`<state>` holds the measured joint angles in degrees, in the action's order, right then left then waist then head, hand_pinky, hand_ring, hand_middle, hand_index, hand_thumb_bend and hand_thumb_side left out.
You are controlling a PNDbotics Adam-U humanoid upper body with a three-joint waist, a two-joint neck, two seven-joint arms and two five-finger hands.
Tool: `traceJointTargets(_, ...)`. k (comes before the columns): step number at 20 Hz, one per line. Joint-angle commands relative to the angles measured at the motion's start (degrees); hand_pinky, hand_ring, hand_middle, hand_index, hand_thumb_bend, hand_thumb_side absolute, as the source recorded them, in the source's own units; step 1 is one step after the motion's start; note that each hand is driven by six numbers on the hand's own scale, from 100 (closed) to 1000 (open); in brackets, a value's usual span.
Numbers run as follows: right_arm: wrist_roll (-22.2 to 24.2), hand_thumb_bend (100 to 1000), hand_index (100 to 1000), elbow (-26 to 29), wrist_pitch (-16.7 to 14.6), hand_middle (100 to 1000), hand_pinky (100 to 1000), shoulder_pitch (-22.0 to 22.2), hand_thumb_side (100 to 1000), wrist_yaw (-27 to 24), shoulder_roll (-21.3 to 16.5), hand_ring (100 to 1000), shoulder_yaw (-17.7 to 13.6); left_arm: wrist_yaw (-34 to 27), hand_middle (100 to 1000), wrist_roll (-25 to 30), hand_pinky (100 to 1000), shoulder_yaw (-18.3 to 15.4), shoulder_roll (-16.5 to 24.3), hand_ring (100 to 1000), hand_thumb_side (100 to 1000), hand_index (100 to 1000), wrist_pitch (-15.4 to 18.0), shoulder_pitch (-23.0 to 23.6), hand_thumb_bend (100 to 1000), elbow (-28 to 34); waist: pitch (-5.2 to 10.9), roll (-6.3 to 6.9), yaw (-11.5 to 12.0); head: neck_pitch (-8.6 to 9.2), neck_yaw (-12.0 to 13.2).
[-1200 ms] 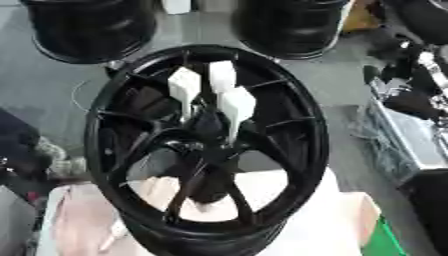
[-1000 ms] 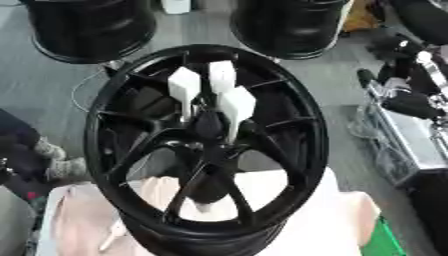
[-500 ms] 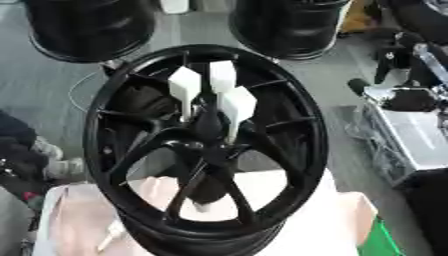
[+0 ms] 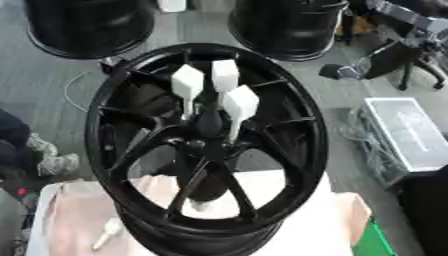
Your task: Pull the pin out of the wheel hub.
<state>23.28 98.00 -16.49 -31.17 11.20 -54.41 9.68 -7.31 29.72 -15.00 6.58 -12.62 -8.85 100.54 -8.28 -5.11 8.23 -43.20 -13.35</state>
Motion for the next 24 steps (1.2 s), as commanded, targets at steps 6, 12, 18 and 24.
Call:
traceJointTargets(6,26.98,485,910,-2.77,1.64,847,465,-13.73,294,-5.59,1.2,402,8.84,0.55,598,0.43,699,0.26,1.37,478,1000,715,0.12,-0.56,158,0.85,0.94,-0.15,0.05,-0.61,0.19)
traceJointTargets(12,28.66,473,910,-7.0,1.39,847,466,-15.38,313,-3.74,4.35,403,12.13,0.83,599,0.71,700,0.31,1.31,478,1000,715,-0.06,-0.75,158,0.88,0.83,-0.36,0.49,-0.5,0.53)
traceJointTargets(18,28.69,458,912,-10.05,0.39,848,464,-16.22,321,-2.21,6.64,402,13.38,0.89,599,0.77,699,0.28,1.2,478,1000,715,-0.05,-0.77,157,0.9,0.7,-0.23,0.49,-0.56,0.49)
traceJointTargets(24,28.69,453,912,-11.26,-0.31,847,461,-17.5,320,-1.82,8.53,401,14.1,0.92,599,0.84,700,0.3,1.11,478,1000,715,0.05,-0.72,156,0.87,0.68,-0.02,0.35,-0.65,0.36)
